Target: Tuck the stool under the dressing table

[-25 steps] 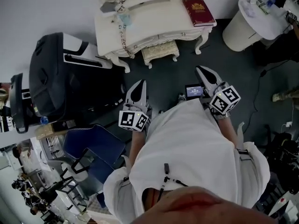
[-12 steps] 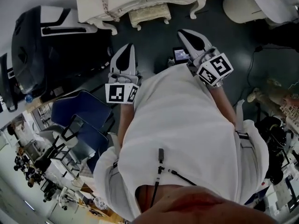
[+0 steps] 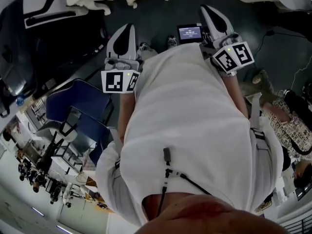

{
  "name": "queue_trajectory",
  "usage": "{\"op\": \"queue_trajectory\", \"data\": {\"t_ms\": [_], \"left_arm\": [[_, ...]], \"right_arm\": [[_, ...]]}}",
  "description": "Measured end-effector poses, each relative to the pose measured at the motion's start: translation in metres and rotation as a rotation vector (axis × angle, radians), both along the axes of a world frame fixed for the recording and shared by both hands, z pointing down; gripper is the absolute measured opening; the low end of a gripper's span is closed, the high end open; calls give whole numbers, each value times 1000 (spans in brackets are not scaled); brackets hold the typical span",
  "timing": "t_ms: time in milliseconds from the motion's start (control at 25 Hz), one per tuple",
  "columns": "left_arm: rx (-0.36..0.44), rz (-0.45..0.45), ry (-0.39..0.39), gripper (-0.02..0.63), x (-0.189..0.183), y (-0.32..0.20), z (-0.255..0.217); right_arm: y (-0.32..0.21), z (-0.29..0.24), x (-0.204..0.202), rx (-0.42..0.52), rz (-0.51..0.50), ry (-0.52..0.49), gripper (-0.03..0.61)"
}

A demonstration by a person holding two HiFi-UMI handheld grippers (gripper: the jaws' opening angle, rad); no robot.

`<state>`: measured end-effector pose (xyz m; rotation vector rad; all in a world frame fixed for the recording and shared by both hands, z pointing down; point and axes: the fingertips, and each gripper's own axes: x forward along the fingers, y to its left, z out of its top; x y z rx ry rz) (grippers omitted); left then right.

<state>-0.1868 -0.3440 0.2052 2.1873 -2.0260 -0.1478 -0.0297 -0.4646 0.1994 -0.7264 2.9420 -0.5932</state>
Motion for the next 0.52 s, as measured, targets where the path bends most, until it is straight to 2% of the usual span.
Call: {"op": "queue_trajectory", "data": {"t_ms": [240, 520], "left_arm": [[-26, 41, 68, 8, -25, 0, 13], [4, 106, 47, 8, -50, -10, 5]], "right_arm": [[2, 1, -10, -22, 81, 11, 7], [10, -3, -26, -4, 140, 16, 6]]}}
